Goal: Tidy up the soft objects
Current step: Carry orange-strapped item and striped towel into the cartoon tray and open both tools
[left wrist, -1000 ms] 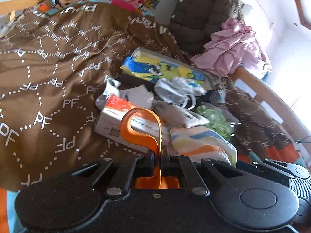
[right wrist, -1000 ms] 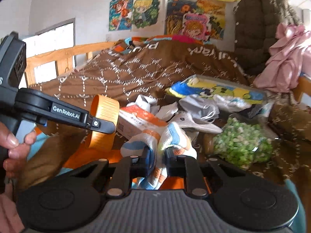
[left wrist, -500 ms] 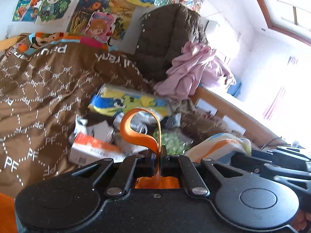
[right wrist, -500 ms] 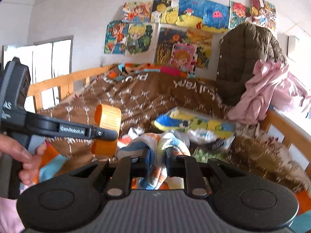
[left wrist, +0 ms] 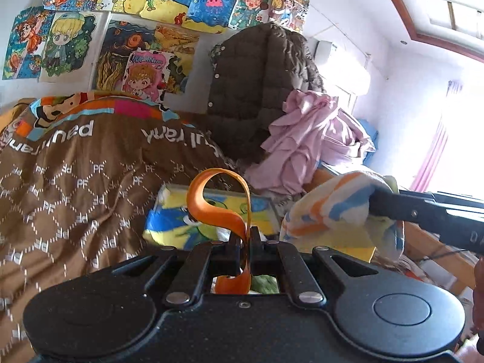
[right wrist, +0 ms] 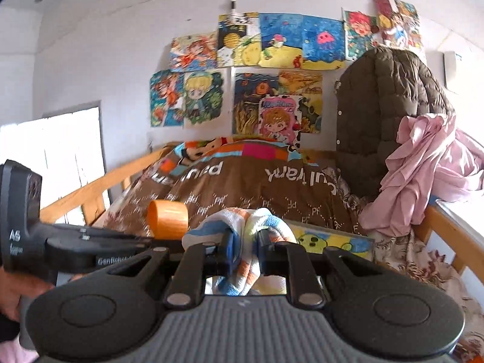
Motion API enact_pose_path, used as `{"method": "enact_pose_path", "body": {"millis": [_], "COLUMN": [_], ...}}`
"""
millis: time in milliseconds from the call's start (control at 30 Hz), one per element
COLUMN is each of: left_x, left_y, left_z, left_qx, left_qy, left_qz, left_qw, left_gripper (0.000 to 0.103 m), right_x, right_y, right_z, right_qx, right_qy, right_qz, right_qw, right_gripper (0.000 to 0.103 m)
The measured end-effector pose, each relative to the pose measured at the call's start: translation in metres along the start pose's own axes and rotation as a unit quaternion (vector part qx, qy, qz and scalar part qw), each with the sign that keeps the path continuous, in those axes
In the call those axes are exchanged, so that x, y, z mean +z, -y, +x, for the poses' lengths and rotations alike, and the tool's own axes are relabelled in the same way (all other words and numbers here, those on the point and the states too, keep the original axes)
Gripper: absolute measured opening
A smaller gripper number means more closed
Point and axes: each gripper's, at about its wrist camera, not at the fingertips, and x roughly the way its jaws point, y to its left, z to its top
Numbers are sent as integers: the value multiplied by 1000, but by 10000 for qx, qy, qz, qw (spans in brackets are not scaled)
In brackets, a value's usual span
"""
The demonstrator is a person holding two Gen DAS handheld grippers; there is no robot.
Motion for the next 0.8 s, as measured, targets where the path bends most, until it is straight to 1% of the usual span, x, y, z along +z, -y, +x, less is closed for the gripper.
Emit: {"method": "enact_pose_path", "body": {"millis": [133,200,333,400,533,600,667,800], "left_x": [19,25,31,31,25,20,14,4], "left_y": [-22,-33,-51,-62,-86,-100,-109,-121], "left_z": [47,76,143,181,255,291,318,355], "left_qx": [6,29,-54,-95,-120,-125,-136,-108], "left_qy": [-62,-89,-197,-276,-531,-674,-807,-1058], "left_qz": [-74,-100,98,140,22,-166,-314,-313], "left_qw": [10000,9999,9997,9995,9985,9975,9961,9938], "left_gripper": [5,5,5,5,5,5,5,5], "right_x": [8,5,-8,-18,-32,-37,-44,-60], "right_y": [23,34,54,71,98,110,122,135], "right_z": [59,90,158,193,251,273,293,328], "right_qx": [-16,-42,-126,-171,-229,-300,-350,-474], "right_qy": [74,128,183,241,-53,-118,-200,-432], "right_qz": [293,263,68,182,482,689,881,1023], "right_qw": [9995,9996,9997,9994,9986,9971,9953,9927], "right_gripper": [17,17,17,17,17,17,17,18]}}
